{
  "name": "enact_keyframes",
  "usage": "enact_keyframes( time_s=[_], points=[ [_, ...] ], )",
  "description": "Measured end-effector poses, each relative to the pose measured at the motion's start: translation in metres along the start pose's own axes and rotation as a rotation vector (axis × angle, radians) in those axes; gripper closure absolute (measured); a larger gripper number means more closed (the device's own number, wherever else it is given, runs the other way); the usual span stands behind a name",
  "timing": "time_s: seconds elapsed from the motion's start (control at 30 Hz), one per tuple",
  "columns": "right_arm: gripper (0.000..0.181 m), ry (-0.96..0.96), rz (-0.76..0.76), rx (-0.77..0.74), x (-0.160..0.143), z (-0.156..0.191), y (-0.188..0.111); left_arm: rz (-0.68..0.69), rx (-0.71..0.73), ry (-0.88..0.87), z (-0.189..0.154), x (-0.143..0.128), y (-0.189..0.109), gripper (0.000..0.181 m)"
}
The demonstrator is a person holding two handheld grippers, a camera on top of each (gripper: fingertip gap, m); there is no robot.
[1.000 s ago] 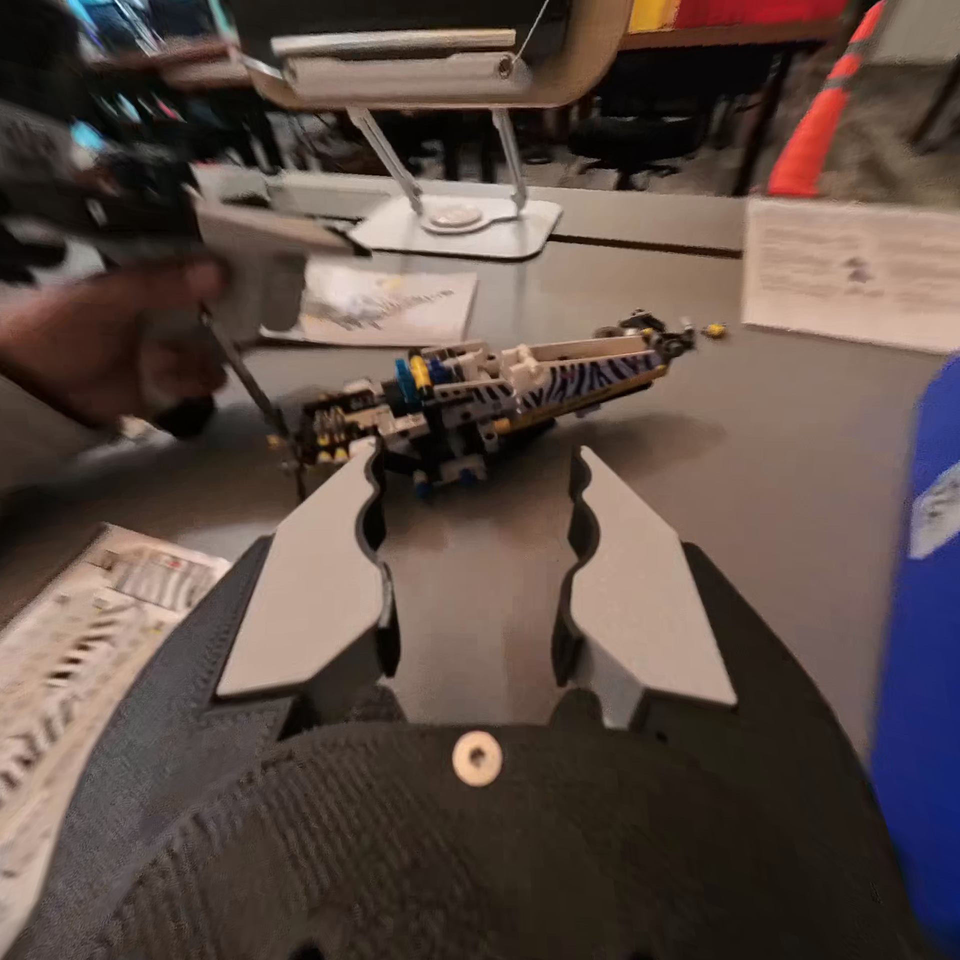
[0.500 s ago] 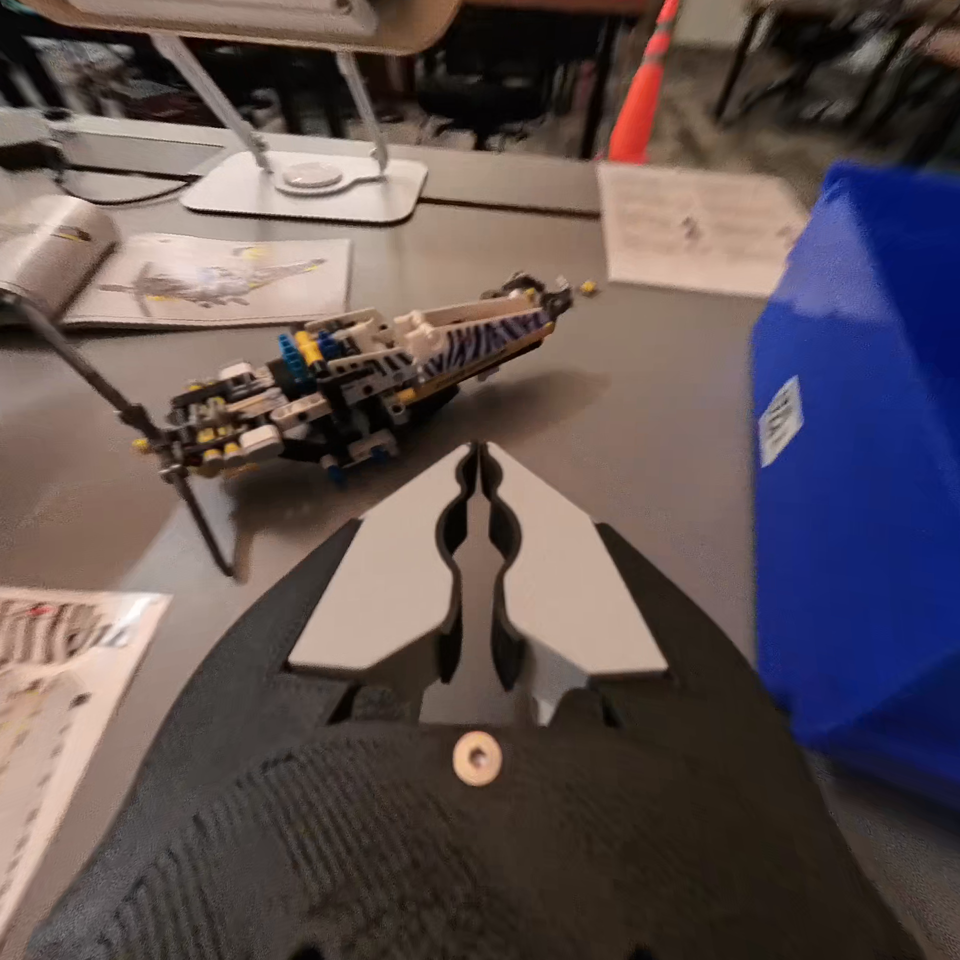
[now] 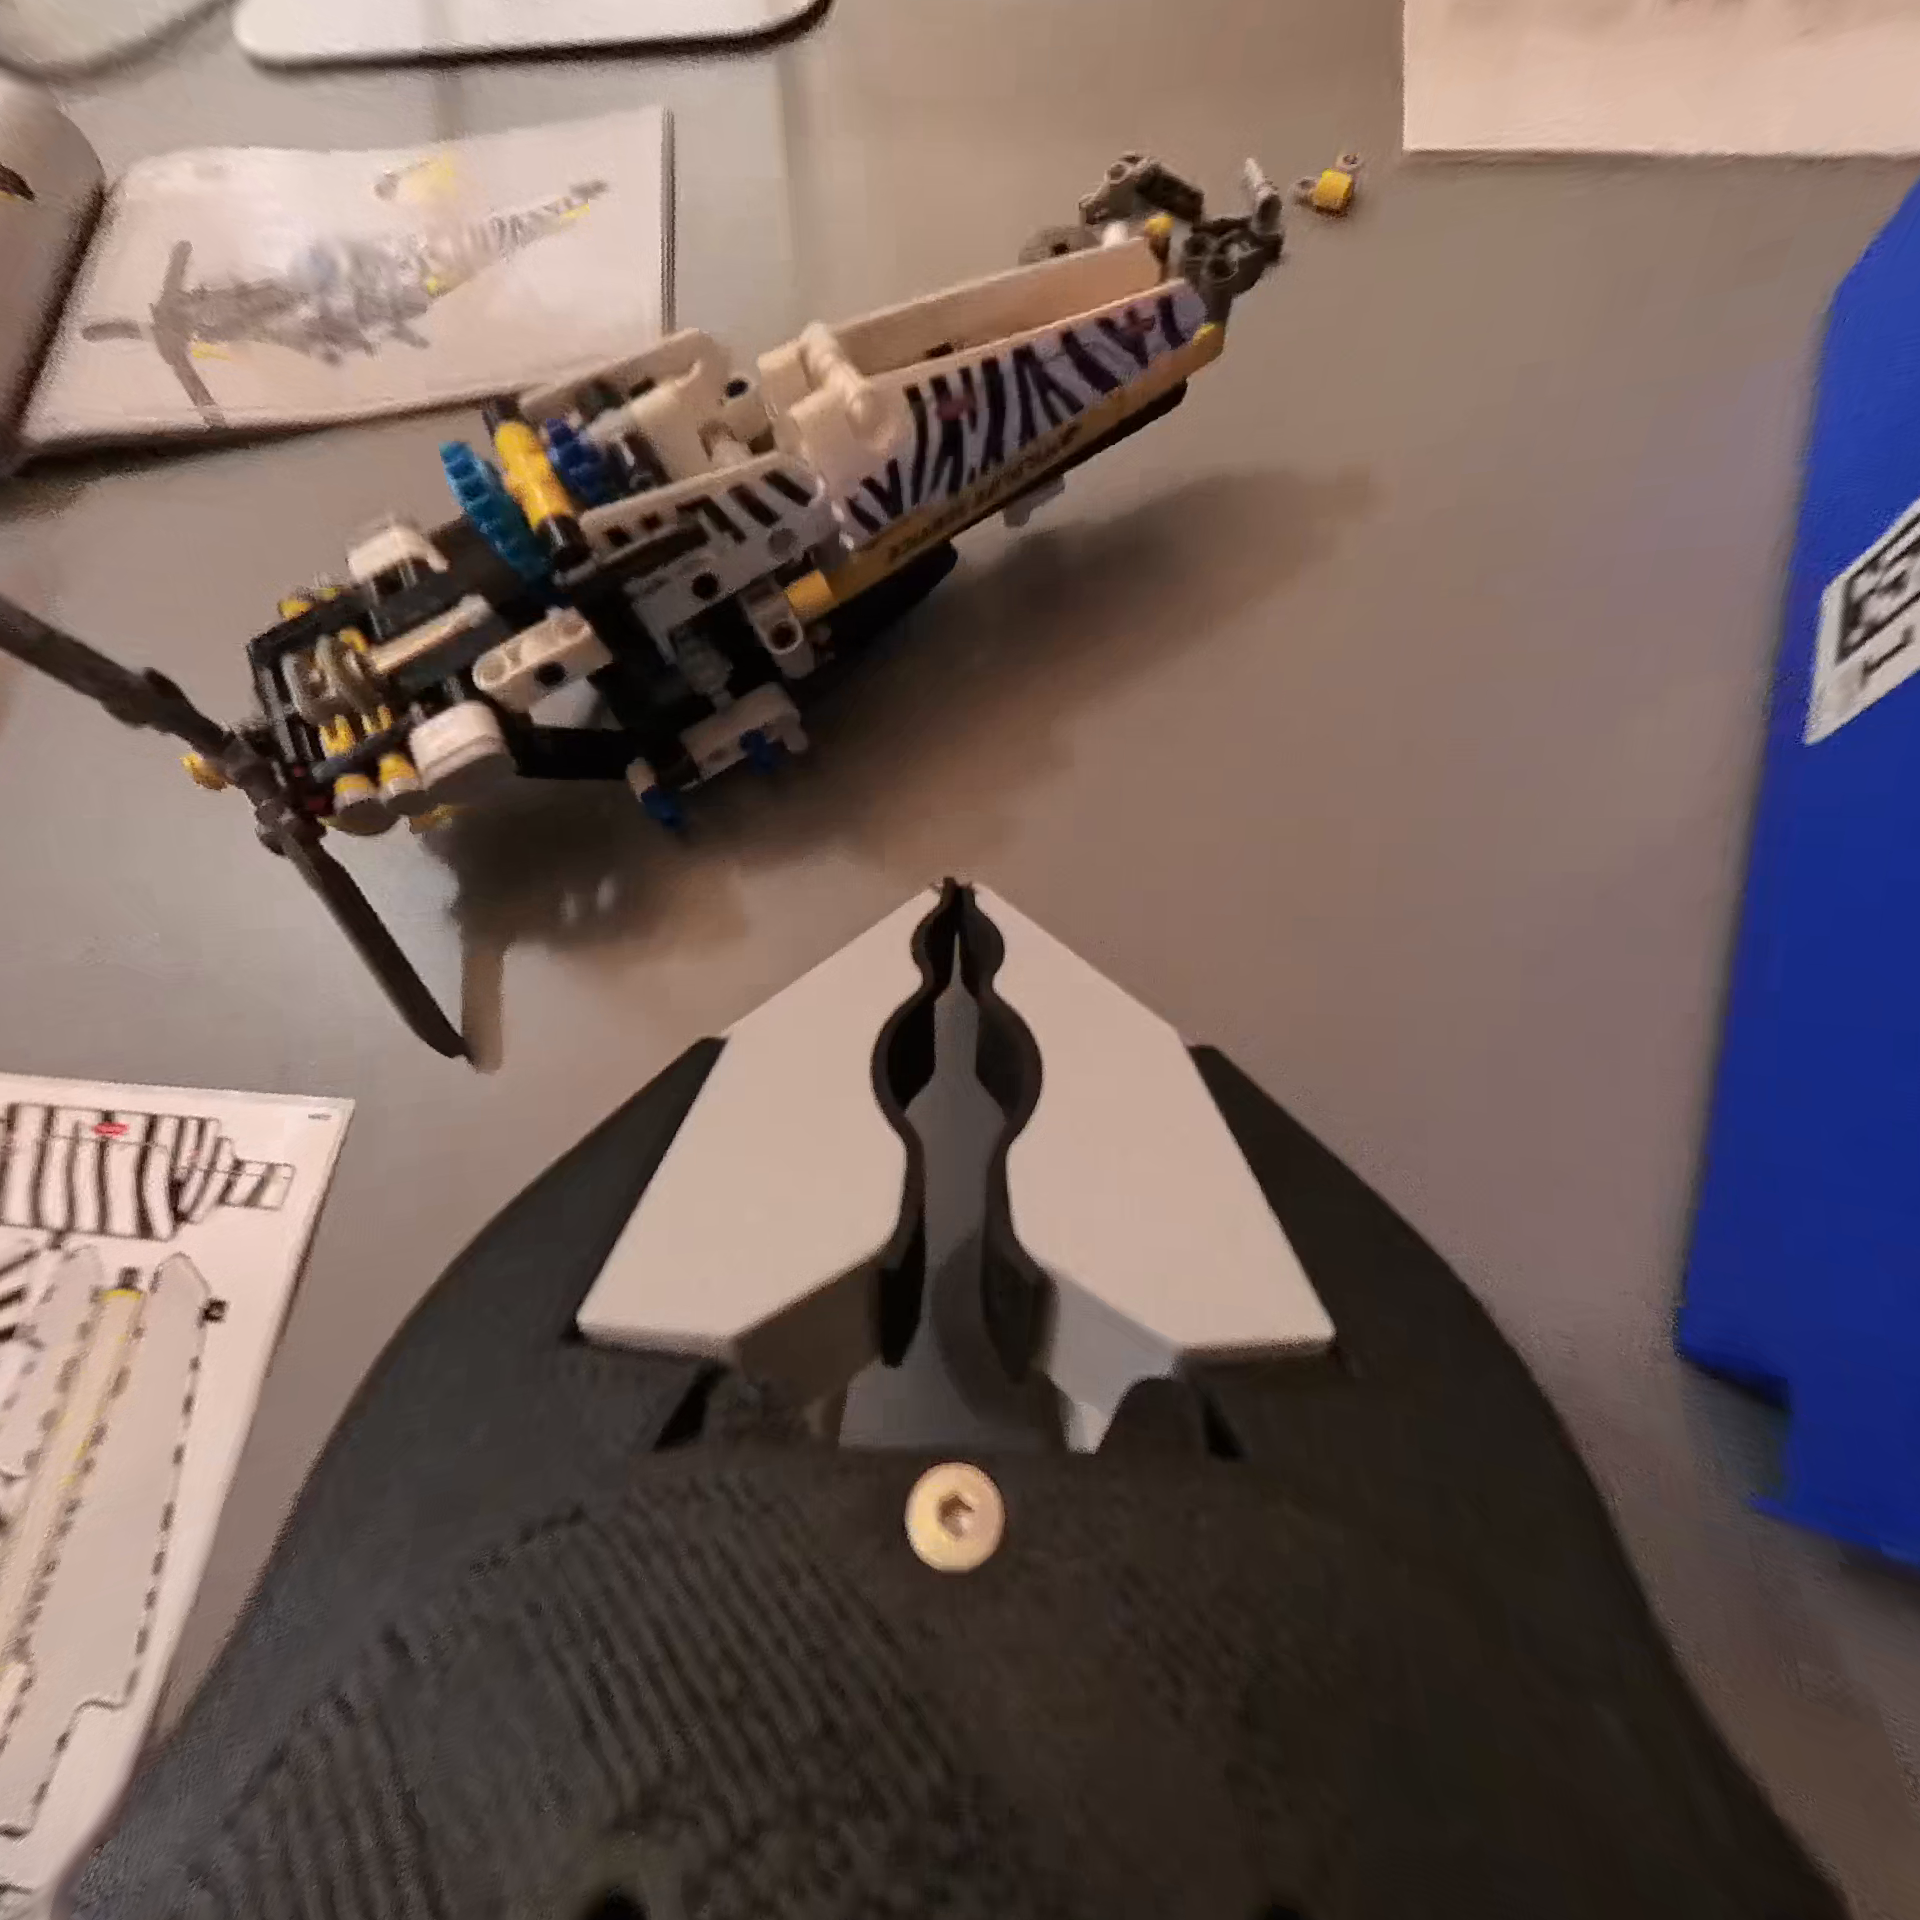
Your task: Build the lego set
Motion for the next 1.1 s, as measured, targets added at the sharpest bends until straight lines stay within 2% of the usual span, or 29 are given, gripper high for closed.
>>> enact_keyframes(
  time_s=[0.13,0.27,0.47,0.8,1.1],
  points=[
    [0.181,0.081,-0.062,-0.001,0.004,-0.010,-0.002,0.011,0.063,0.048,0.005,0.001,-0.003,0.181],
    [0.181,-0.047,-0.033,-0.044,0.007,0.003,0.004,0.022,0.029,0.014,0.002,0.000,-0.002,0.181],
    [0.181,-0.191,-0.045,-0.072,0.012,0.016,0.011,0.051,0.064,0.064,0.002,-0.005,0.001,0.181],
    [0.181,-0.124,-0.048,0.040,0.022,0.010,0.021,0.077,0.081,0.114,0.002,-0.014,0.005,0.181],
    [0.181,-0.153,-0.040,0.044,0.024,0.012,0.027,0.090,0.067,0.068,0.006,-0.020,0.008,0.181]
  ],
)
Point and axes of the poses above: each gripper's, where its closed fingertips meet, y out along the fingers, x out of its top, z = x × y across the jaws, the point moved 9 cm from there along -y, back along the fingers, and after that the axes turned 1 degree about -y, right-handed, at the moved point
